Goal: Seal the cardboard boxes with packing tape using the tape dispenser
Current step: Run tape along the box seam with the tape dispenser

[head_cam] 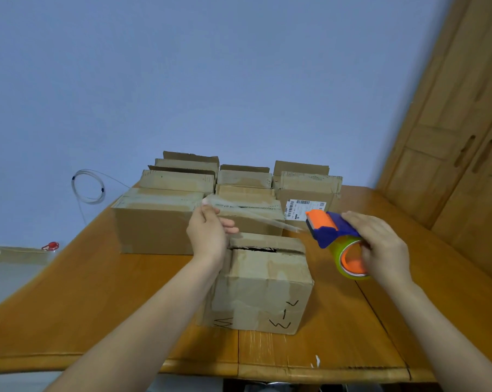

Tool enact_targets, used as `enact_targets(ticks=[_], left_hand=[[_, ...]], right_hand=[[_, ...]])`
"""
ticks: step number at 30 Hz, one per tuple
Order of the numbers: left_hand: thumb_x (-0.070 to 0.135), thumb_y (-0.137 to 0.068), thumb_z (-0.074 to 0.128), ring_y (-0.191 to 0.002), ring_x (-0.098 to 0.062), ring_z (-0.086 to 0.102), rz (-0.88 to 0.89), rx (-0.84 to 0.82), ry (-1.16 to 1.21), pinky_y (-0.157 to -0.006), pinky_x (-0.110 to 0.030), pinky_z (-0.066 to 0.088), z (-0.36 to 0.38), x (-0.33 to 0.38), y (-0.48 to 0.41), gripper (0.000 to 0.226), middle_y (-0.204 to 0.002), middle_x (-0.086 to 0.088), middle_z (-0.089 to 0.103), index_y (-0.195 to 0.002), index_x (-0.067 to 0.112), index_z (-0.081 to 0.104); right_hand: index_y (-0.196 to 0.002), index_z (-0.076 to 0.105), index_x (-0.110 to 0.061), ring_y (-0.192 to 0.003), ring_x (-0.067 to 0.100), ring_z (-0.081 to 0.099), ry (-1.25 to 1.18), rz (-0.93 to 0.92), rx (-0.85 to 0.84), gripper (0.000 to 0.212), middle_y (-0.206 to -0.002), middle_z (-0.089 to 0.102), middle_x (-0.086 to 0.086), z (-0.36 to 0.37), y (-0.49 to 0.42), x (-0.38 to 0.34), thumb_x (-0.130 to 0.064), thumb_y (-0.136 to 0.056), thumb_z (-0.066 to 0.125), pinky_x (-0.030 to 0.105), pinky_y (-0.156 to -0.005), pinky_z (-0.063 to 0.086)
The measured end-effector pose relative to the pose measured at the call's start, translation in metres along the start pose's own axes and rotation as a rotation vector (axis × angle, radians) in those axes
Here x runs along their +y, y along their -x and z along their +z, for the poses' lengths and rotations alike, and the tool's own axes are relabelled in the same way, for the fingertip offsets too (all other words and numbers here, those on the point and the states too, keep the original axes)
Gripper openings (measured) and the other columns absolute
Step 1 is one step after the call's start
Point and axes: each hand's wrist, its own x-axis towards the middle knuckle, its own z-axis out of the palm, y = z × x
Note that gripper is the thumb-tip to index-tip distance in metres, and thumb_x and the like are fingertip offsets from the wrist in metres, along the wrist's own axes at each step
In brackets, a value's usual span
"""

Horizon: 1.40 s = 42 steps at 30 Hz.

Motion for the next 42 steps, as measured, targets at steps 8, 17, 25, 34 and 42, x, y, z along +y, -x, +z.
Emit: enact_targets(ticks=[8, 17, 25, 34, 42], left_hand=[[0.027, -0.106, 0.028, -0.051, -0.016, 0.060, 0.029, 0.008, -0.017, -0.063, -0.033, 0.050, 0.000, -0.001, 0.001, 0.032, -0.059, -0.003, 0.060, -0.086, 0.016, 0.051], [0.032, -0.104, 0.034, -0.056, -0.016, 0.062, 0.066, 0.007, -0.017, -0.069, -0.035, 0.052, -0.002, -0.004, 0.002, 0.029, -0.061, -0.002, 0.061, -0.088, 0.018, 0.053], [0.033, -0.104, 0.036, -0.054, -0.014, 0.062, 0.081, 0.011, -0.017, -0.063, -0.027, 0.049, -0.004, -0.003, 0.001, 0.028, -0.062, -0.001, 0.060, -0.088, 0.017, 0.054], [0.030, -0.105, 0.032, -0.053, -0.012, 0.061, 0.042, 0.031, 0.014, -0.058, -0.021, 0.049, -0.004, -0.002, 0.001, 0.030, -0.061, -0.002, 0.058, -0.087, 0.016, 0.052], [0.035, -0.105, 0.030, -0.058, -0.015, 0.063, 0.018, 0.017, -0.031, -0.075, -0.037, 0.055, -0.001, 0.000, 0.000, 0.033, -0.059, -0.003, 0.059, -0.090, 0.016, 0.052]], right_hand=[[-0.126, 0.054, -0.014, -0.109, 0.029, 0.058, 0.047, -0.101, -0.052, 0.071, -0.119, 0.065, 0.011, 0.000, 0.015, 0.000, 0.001, -0.063, 0.084, 0.037, -0.070, 0.055], [-0.125, 0.049, -0.014, -0.110, 0.023, 0.048, 0.089, -0.192, -0.079, 0.080, -0.116, 0.066, 0.015, -0.005, 0.021, -0.007, -0.002, -0.057, 0.087, 0.035, -0.066, 0.055], [-0.127, 0.047, -0.017, -0.111, 0.022, 0.048, 0.050, -0.158, -0.091, 0.081, -0.117, 0.065, 0.014, -0.005, 0.019, -0.004, -0.001, -0.058, 0.087, 0.036, -0.066, 0.055], [-0.128, 0.049, -0.018, -0.110, 0.031, 0.057, -0.053, -0.040, -0.052, 0.079, -0.119, 0.064, 0.013, 0.000, 0.016, -0.001, 0.018, -0.063, 0.075, 0.034, -0.079, 0.048], [-0.123, 0.061, -0.003, -0.110, 0.036, 0.057, -0.052, 0.031, -0.010, 0.068, -0.118, 0.065, 0.016, 0.003, 0.016, -0.002, 0.028, -0.063, 0.065, 0.036, -0.087, 0.045]])
